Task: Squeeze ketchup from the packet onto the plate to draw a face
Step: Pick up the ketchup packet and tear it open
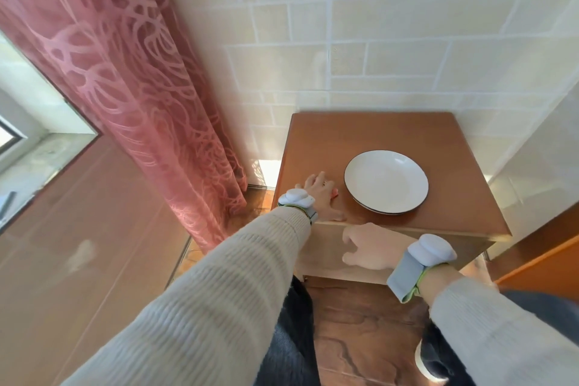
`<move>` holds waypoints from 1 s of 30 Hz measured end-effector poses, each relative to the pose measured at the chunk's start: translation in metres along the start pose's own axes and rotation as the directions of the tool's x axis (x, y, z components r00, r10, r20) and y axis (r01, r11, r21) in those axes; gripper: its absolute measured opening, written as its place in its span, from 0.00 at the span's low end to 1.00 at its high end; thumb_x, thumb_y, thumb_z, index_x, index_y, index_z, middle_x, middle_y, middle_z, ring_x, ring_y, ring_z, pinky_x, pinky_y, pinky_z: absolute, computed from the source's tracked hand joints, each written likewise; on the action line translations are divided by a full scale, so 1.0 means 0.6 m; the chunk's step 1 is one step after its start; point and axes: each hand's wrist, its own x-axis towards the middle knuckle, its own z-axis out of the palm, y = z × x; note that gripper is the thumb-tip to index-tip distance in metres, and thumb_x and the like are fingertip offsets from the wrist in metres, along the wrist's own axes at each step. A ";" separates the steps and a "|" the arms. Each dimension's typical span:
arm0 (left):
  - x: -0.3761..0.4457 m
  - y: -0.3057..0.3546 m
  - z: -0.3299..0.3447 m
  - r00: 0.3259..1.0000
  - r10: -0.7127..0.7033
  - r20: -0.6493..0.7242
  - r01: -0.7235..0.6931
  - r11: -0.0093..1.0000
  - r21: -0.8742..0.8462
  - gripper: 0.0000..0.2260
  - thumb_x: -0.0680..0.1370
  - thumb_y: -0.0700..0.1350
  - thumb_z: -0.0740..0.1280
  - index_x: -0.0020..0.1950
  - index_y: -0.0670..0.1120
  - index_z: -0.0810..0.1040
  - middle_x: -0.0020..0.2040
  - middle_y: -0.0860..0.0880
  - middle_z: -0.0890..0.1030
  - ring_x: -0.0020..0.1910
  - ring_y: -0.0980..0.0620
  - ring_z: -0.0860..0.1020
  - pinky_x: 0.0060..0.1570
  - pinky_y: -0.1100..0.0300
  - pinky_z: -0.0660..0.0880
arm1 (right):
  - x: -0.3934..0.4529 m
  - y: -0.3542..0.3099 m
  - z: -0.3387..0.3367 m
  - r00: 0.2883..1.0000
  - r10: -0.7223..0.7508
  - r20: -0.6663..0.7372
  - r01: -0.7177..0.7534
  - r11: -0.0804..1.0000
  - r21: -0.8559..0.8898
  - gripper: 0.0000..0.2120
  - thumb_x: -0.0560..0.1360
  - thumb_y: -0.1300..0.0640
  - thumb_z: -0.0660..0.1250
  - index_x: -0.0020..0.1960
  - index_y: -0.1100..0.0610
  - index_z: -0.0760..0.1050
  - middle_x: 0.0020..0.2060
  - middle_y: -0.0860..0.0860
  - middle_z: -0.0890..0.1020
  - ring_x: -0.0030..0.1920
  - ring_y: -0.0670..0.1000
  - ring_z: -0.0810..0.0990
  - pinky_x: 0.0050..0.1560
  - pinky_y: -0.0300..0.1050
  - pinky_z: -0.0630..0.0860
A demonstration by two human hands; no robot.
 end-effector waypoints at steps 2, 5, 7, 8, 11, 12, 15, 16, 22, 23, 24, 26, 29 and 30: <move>0.003 0.000 0.003 1.000 -0.005 0.001 0.005 1.000 -0.024 0.37 0.65 0.66 0.68 0.69 0.50 0.64 0.76 0.48 0.54 0.74 0.43 0.52 0.68 0.38 0.57 | 0.005 -0.001 0.003 1.000 -0.009 0.005 0.009 1.000 0.013 0.20 0.79 0.45 0.63 0.65 0.57 0.73 0.57 0.52 0.78 0.55 0.54 0.78 0.56 0.51 0.75; -0.003 -0.002 0.005 0.999 0.020 -0.028 -0.020 1.000 0.014 0.37 0.64 0.69 0.66 0.67 0.51 0.66 0.75 0.48 0.58 0.73 0.43 0.56 0.67 0.39 0.59 | 0.002 -0.001 0.005 0.999 -0.008 0.038 0.007 1.000 0.028 0.20 0.80 0.45 0.62 0.67 0.55 0.71 0.57 0.50 0.76 0.54 0.53 0.76 0.54 0.48 0.73; -0.015 -0.004 0.010 0.999 0.033 -0.023 -0.032 0.999 0.041 0.38 0.65 0.69 0.65 0.68 0.51 0.65 0.75 0.48 0.58 0.73 0.43 0.56 0.67 0.40 0.59 | -0.003 0.002 0.007 0.999 -0.006 0.044 0.005 0.999 0.038 0.20 0.80 0.45 0.62 0.67 0.55 0.71 0.55 0.49 0.76 0.53 0.52 0.77 0.52 0.48 0.73; -0.022 -0.004 0.013 0.999 0.037 -0.027 -0.036 0.998 0.043 0.37 0.66 0.70 0.64 0.69 0.50 0.64 0.75 0.48 0.58 0.73 0.43 0.56 0.67 0.40 0.59 | -0.006 0.004 0.007 0.999 -0.005 0.043 0.003 0.999 0.047 0.20 0.80 0.45 0.62 0.67 0.55 0.71 0.54 0.49 0.76 0.53 0.52 0.77 0.51 0.47 0.73; -0.050 -0.003 0.025 0.996 0.068 -0.060 -0.065 0.997 0.050 0.38 0.67 0.70 0.63 0.70 0.49 0.63 0.75 0.47 0.58 0.73 0.43 0.56 0.66 0.41 0.60 | -0.015 0.011 0.010 0.999 0.011 0.037 -0.014 0.997 0.081 0.19 0.80 0.44 0.63 0.67 0.54 0.72 0.53 0.47 0.75 0.53 0.51 0.76 0.52 0.46 0.73; -0.060 -0.003 0.028 0.994 0.088 -0.063 -0.084 0.995 0.062 0.37 0.67 0.69 0.64 0.69 0.49 0.63 0.75 0.47 0.59 0.72 0.42 0.57 0.66 0.42 0.61 | -0.018 0.013 0.011 0.999 0.014 0.038 -0.017 0.996 0.085 0.20 0.80 0.44 0.63 0.67 0.53 0.71 0.53 0.47 0.74 0.54 0.51 0.76 0.54 0.46 0.73; -0.084 -0.009 0.032 0.987 0.136 -0.087 -0.127 0.986 0.108 0.31 0.69 0.60 0.69 0.67 0.48 0.66 0.72 0.47 0.63 0.68 0.41 0.62 0.63 0.44 0.66 | -0.031 0.013 0.015 0.999 0.025 0.048 -0.030 0.995 0.093 0.20 0.80 0.43 0.63 0.67 0.53 0.71 0.56 0.48 0.74 0.56 0.51 0.76 0.57 0.47 0.74; -0.088 -0.009 0.033 0.984 0.137 -0.114 -0.124 0.986 0.114 0.26 0.71 0.57 0.68 0.65 0.47 0.68 0.70 0.47 0.65 0.66 0.41 0.65 0.61 0.45 0.67 | -0.033 0.013 0.017 0.999 0.027 0.042 -0.031 0.995 0.095 0.20 0.80 0.43 0.63 0.67 0.53 0.71 0.57 0.48 0.75 0.56 0.51 0.76 0.58 0.47 0.74; -0.101 -0.009 0.042 0.942 0.119 -0.314 -0.111 0.993 0.043 0.11 0.80 0.45 0.58 0.60 0.46 0.74 0.60 0.44 0.75 0.55 0.40 0.74 0.46 0.50 0.73 | -0.042 0.015 0.031 0.998 0.045 0.038 -0.050 0.986 0.156 0.21 0.80 0.42 0.64 0.68 0.51 0.71 0.60 0.49 0.74 0.58 0.51 0.75 0.58 0.46 0.73; -0.101 -0.008 0.040 0.928 0.090 -0.362 -0.092 0.996 0.011 0.10 0.80 0.43 0.58 0.58 0.44 0.75 0.57 0.43 0.77 0.52 0.39 0.75 0.42 0.50 0.72 | -0.044 0.016 0.033 0.999 0.039 0.033 -0.043 0.986 0.161 0.20 0.80 0.42 0.64 0.68 0.51 0.71 0.62 0.49 0.74 0.59 0.51 0.75 0.59 0.47 0.73; -0.100 -0.006 0.033 0.916 0.045 -0.398 -0.065 0.997 -0.038 0.09 0.79 0.41 0.58 0.56 0.42 0.75 0.53 0.41 0.77 0.49 0.39 0.76 0.39 0.51 0.71 | -0.046 0.018 0.035 0.999 0.034 0.023 -0.038 0.984 0.172 0.19 0.80 0.42 0.64 0.66 0.50 0.71 0.62 0.48 0.75 0.59 0.51 0.75 0.60 0.47 0.73; -0.095 0.006 0.006 0.891 -0.107 -0.440 0.013 0.977 -0.212 0.09 0.79 0.41 0.57 0.50 0.41 0.76 0.46 0.40 0.78 0.43 0.40 0.76 0.35 0.53 0.67 | -0.049 0.027 0.030 0.999 0.040 0.016 -0.042 0.973 0.227 0.15 0.79 0.43 0.65 0.60 0.51 0.75 0.57 0.47 0.79 0.54 0.50 0.79 0.55 0.46 0.75; -0.093 0.030 -0.044 0.888 -0.276 -0.368 0.018 0.821 -0.571 0.11 0.77 0.43 0.55 0.37 0.42 0.71 0.36 0.41 0.77 0.34 0.42 0.74 0.32 0.52 0.69 | -0.057 0.041 0.007 0.999 0.045 0.002 -0.040 0.867 0.496 0.11 0.80 0.47 0.66 0.50 0.55 0.78 0.40 0.51 0.86 0.39 0.50 0.86 0.41 0.42 0.77; -0.089 0.035 -0.063 0.906 -0.284 -0.313 -0.009 0.728 -0.686 0.11 0.76 0.42 0.55 0.36 0.41 0.71 0.34 0.41 0.77 0.32 0.42 0.76 0.31 0.51 0.73 | -0.059 0.048 -0.007 0.996 0.069 -0.052 -0.026 0.810 0.587 0.11 0.80 0.49 0.67 0.48 0.58 0.77 0.38 0.54 0.87 0.36 0.52 0.86 0.37 0.42 0.76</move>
